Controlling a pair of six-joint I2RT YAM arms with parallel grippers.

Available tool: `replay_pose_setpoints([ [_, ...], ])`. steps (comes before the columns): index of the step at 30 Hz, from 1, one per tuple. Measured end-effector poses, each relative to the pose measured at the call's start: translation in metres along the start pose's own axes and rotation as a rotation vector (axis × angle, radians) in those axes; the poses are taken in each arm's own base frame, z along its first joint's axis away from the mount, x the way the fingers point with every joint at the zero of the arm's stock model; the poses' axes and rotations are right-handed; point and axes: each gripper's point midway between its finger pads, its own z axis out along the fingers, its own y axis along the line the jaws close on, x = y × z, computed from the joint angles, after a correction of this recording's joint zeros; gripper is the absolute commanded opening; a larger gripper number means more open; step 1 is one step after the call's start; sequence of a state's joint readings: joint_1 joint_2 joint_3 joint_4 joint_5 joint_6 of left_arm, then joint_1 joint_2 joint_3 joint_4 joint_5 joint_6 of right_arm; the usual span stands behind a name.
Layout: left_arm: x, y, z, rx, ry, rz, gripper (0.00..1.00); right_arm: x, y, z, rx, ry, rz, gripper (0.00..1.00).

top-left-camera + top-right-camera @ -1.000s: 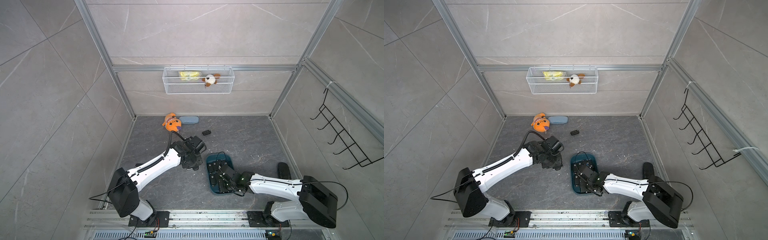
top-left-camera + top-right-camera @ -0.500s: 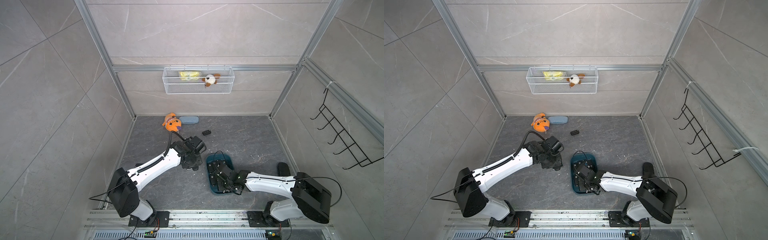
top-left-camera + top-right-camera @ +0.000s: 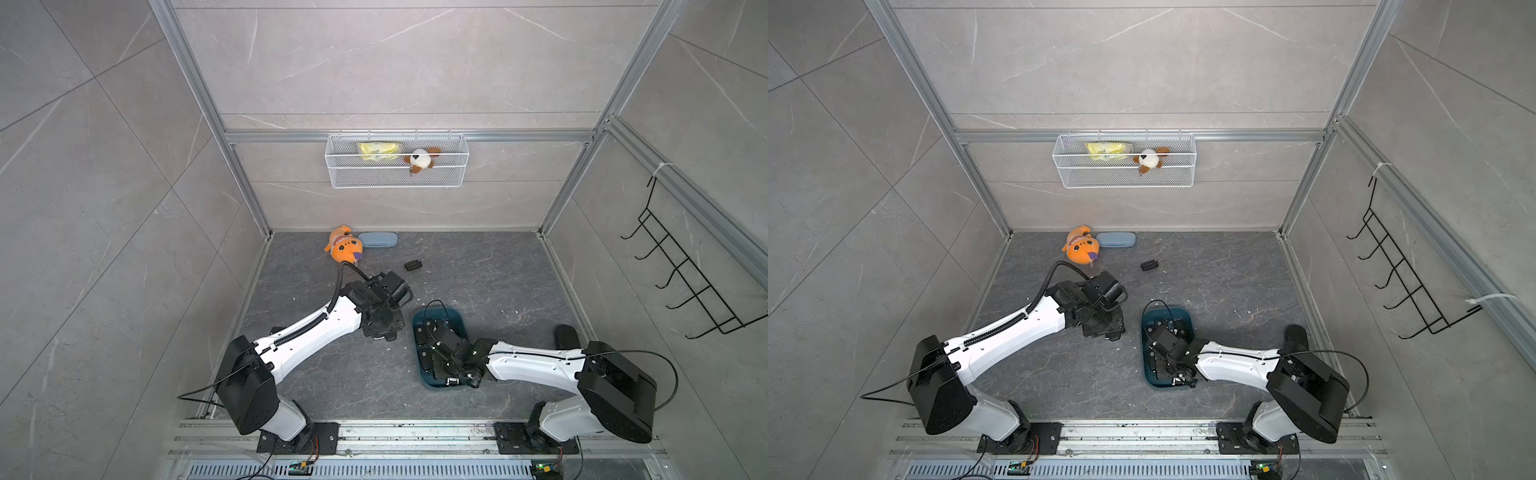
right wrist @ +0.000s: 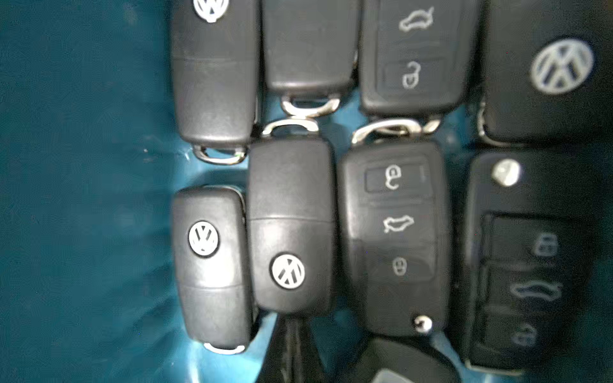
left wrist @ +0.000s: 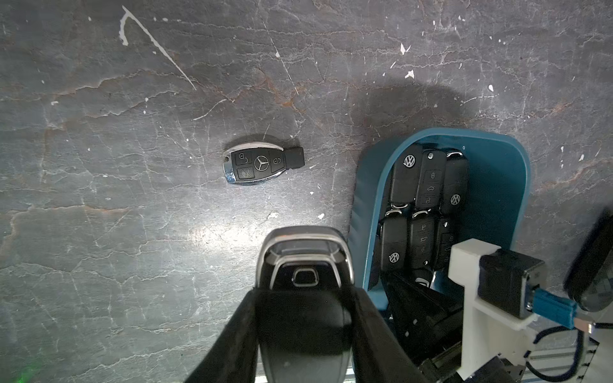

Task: Place the car key into the storage box
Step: Adjust the car key in the storage box.

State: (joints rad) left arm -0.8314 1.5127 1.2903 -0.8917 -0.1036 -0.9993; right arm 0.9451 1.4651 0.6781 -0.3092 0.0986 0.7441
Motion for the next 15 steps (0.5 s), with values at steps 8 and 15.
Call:
replay_pose_setpoints([
  [8, -0.003, -0.005, -0.003, 0.01, -0.006, 0.008, 0.35, -0.006, 0.007, -0.005, -0.026, -0.012, -0.018, 0.03],
  [15, -0.003, -0.008, -0.003, 0.01, -0.002, 0.015, 0.35, -0.023, 0.021, -0.043, -0.118, -0.092, -0.02, 0.12],
])
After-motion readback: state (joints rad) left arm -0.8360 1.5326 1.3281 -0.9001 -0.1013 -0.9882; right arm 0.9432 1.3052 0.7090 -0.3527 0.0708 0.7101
